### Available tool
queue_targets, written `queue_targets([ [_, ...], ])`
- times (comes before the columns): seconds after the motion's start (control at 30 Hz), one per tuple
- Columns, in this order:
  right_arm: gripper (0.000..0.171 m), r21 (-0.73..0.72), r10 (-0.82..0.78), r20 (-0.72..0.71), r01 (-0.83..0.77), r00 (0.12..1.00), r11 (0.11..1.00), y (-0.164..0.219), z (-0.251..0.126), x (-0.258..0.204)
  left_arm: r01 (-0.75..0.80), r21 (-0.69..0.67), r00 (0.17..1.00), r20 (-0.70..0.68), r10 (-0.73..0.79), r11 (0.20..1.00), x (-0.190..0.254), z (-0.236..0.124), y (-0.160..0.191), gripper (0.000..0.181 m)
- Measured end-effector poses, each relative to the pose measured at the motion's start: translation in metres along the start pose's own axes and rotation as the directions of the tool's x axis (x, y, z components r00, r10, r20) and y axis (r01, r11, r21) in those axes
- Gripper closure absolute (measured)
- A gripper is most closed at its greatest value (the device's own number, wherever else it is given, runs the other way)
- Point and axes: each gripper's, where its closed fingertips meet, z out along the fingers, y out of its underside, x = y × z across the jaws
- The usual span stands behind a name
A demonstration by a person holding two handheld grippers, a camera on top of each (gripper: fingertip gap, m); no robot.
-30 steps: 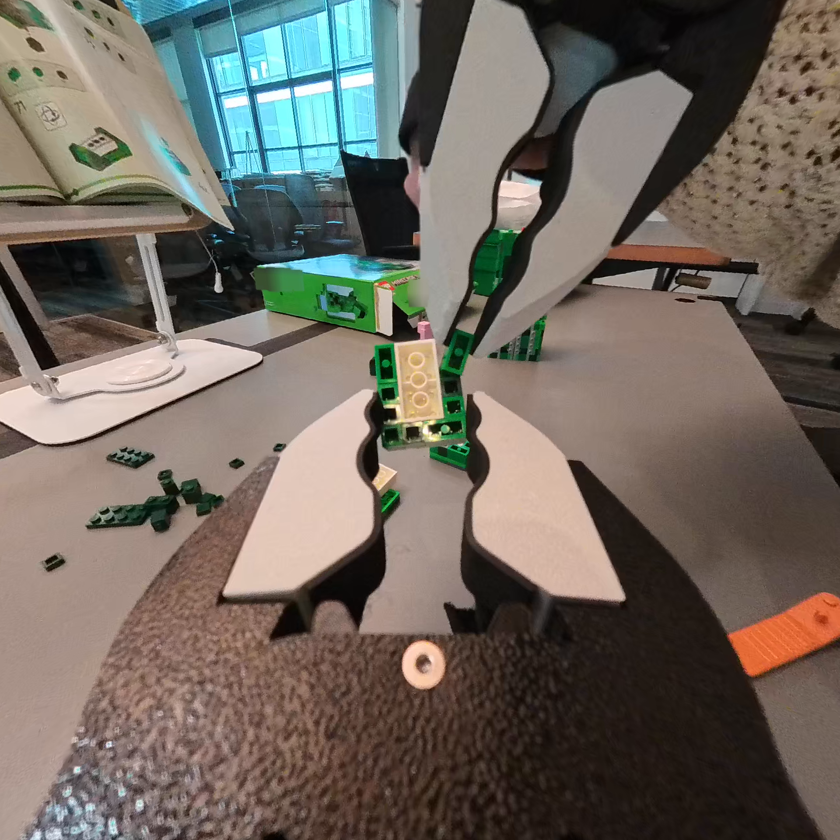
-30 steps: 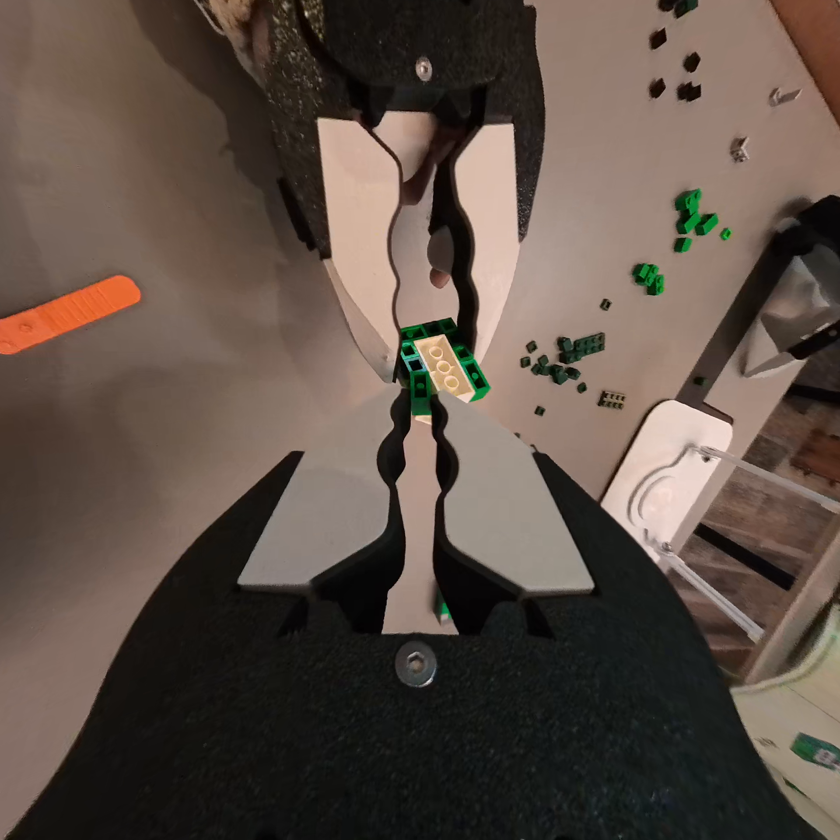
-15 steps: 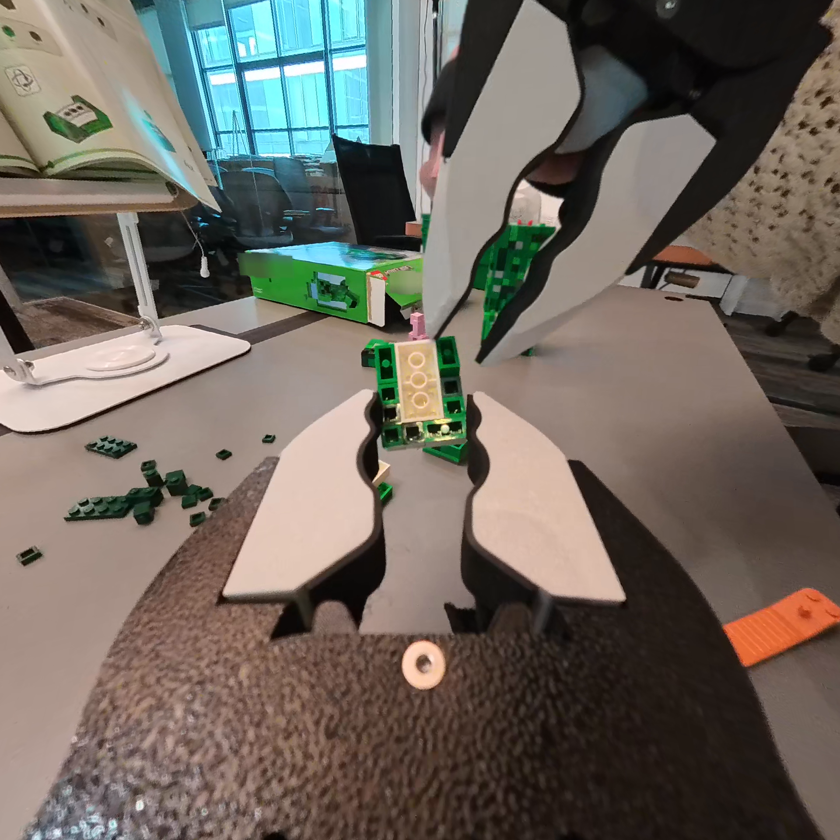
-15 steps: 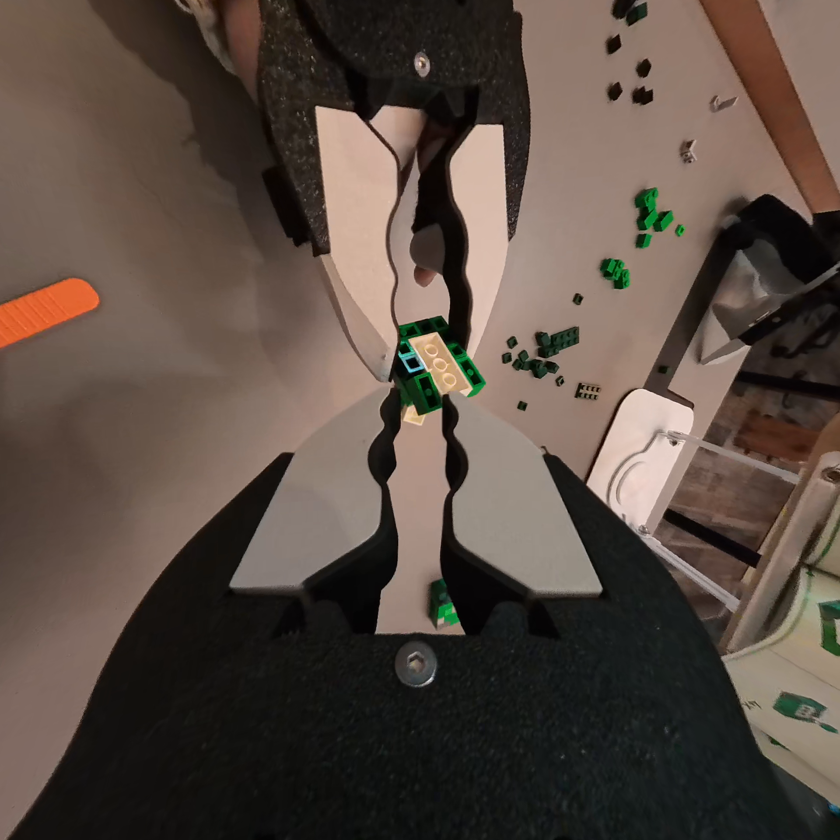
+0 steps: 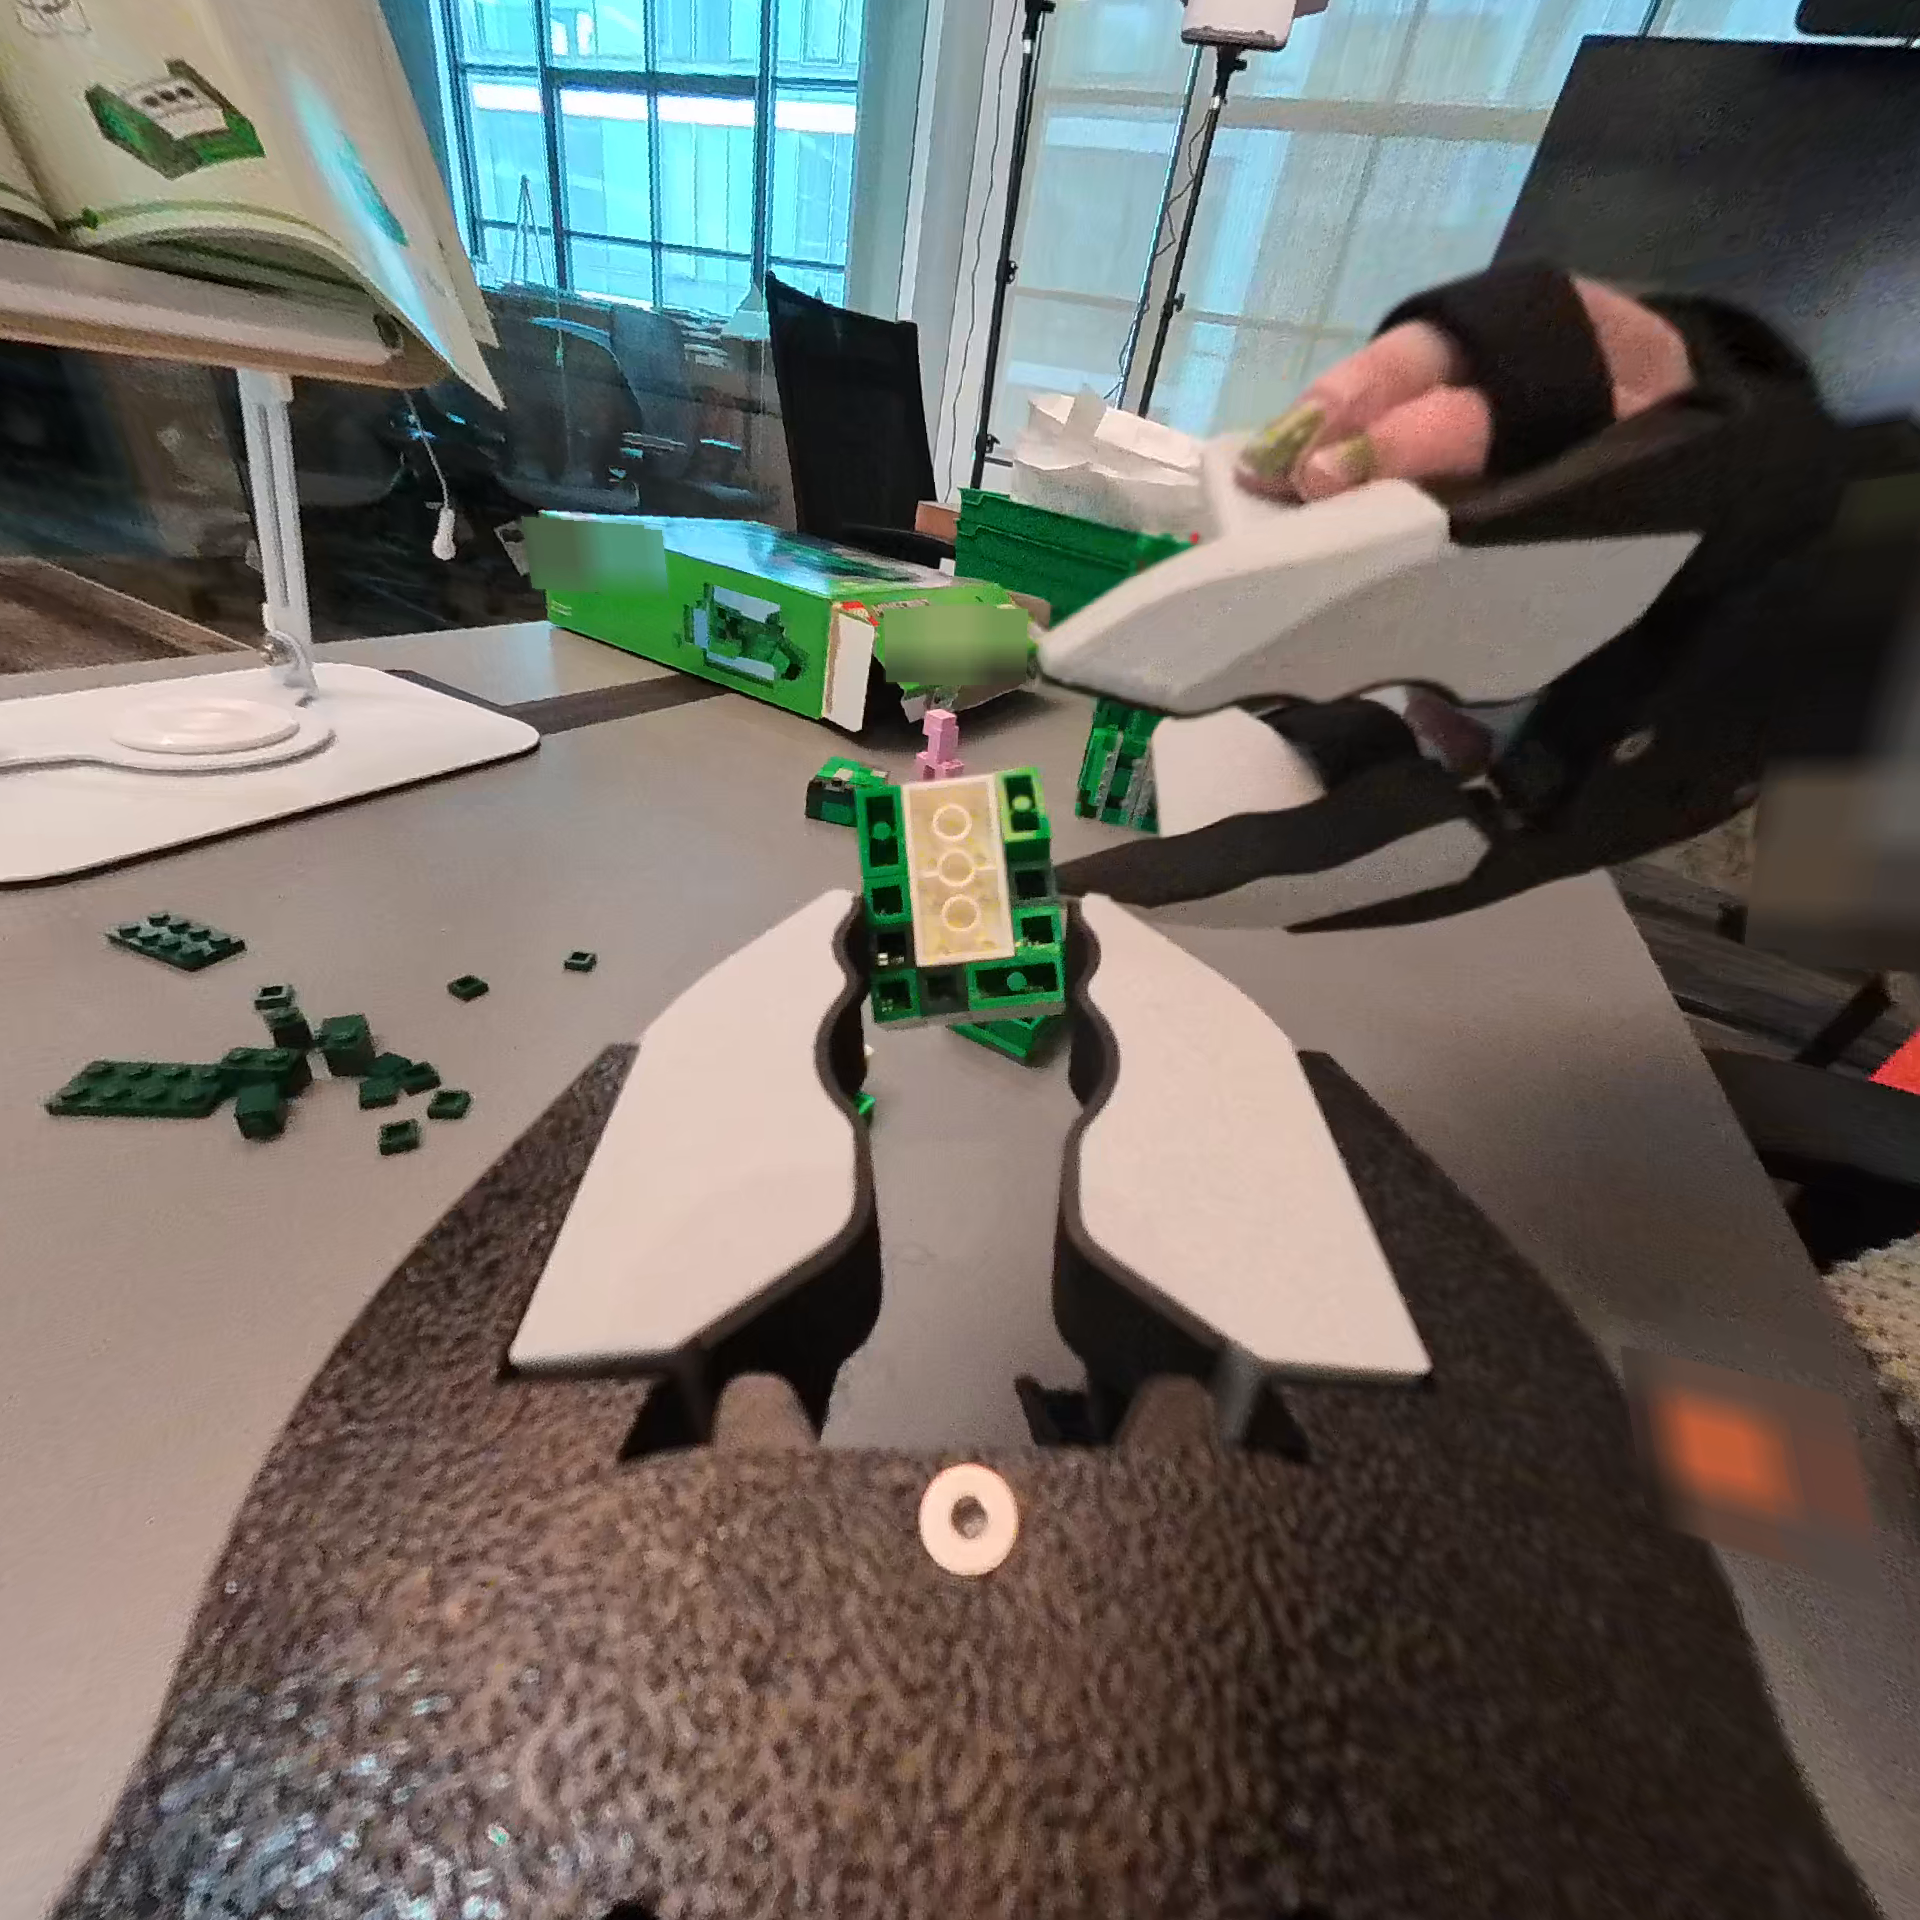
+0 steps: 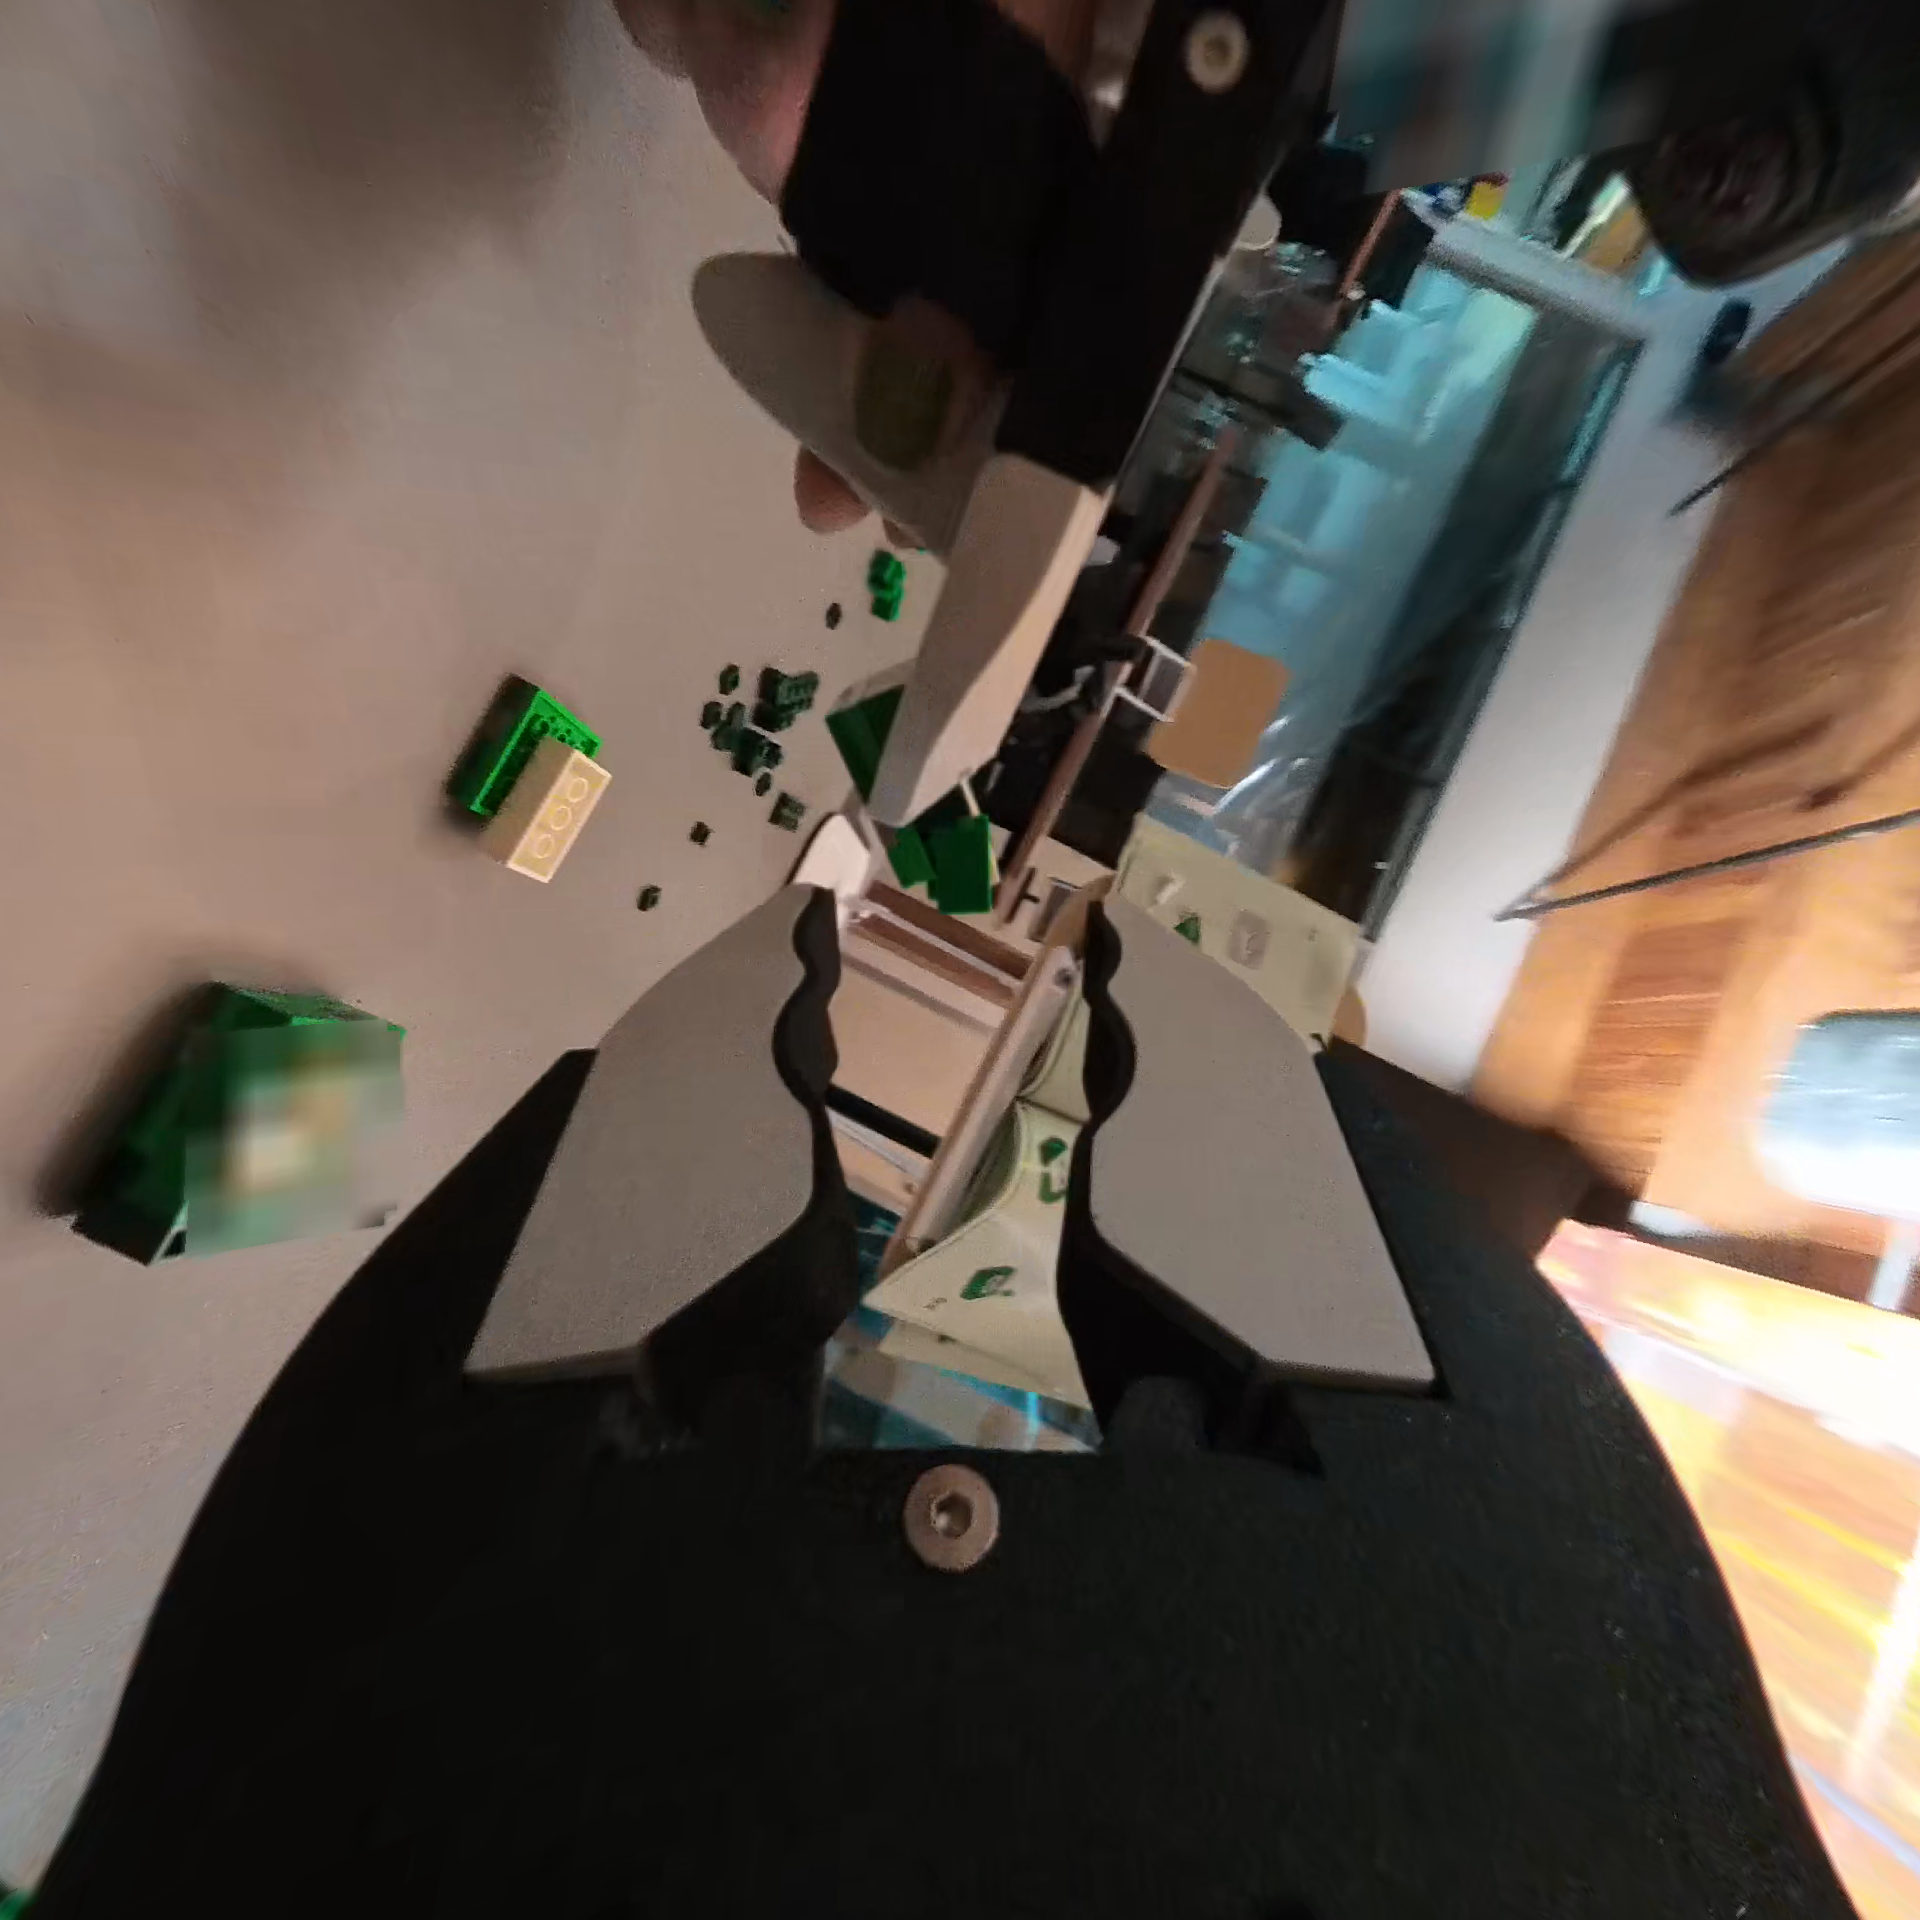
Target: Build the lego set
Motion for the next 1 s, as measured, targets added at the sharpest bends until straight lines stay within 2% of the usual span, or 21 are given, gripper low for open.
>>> queue_targets([
  [0.23,0.138,-0.003,-0.107,-0.043,0.107,0.993,0.994,-0.008,0.006,-0.005,0.005,-0.012,1.0,-0.013,-0.005,1.0,0.002,0.001,0.002,0.146],
  [0.33,0.153,-0.002,-0.146,-0.059,0.146,0.988,0.989,-0.008,0.008,-0.007,0.004,-0.019,1.0,-0.015,-0.005,1.0,0.003,0.001,0.003,0.146],
  [0.73,0.154,0.053,-0.218,0.001,0.218,0.976,0.975,-0.01,0.006,-0.016,0.031,-0.072,0.999,-0.039,-0.034,0.997,0.006,0.004,0.012,0.146],
  [0.8,0.153,0.061,-0.167,0.033,0.165,0.985,0.984,-0.009,0.006,-0.018,0.043,-0.08,0.997,-0.054,-0.048,0.996,0.007,0.005,0.012,0.146],
  [0.87,0.153,0.085,0.009,0.127,-0.02,0.992,0.996,-0.008,0.005,-0.023,0.036,-0.088,0.996,-0.073,-0.042,0.996,0.007,0.005,0.013,0.144],
  [0.97,0.153,0.103,0.332,0.299,-0.376,0.895,0.921,-0.011,0.002,-0.032,-0.19,-0.079,0.981,-0.037,0.188,0.978,0.002,0.003,0.008,0.125],
  [1.0,0.153,0.1,0.394,0.348,-0.452,0.851,0.887,-0.013,0.001,-0.035,-0.282,-0.073,0.959,-0.04,0.279,0.957,0.004,0.001,0.006,0.125],
])
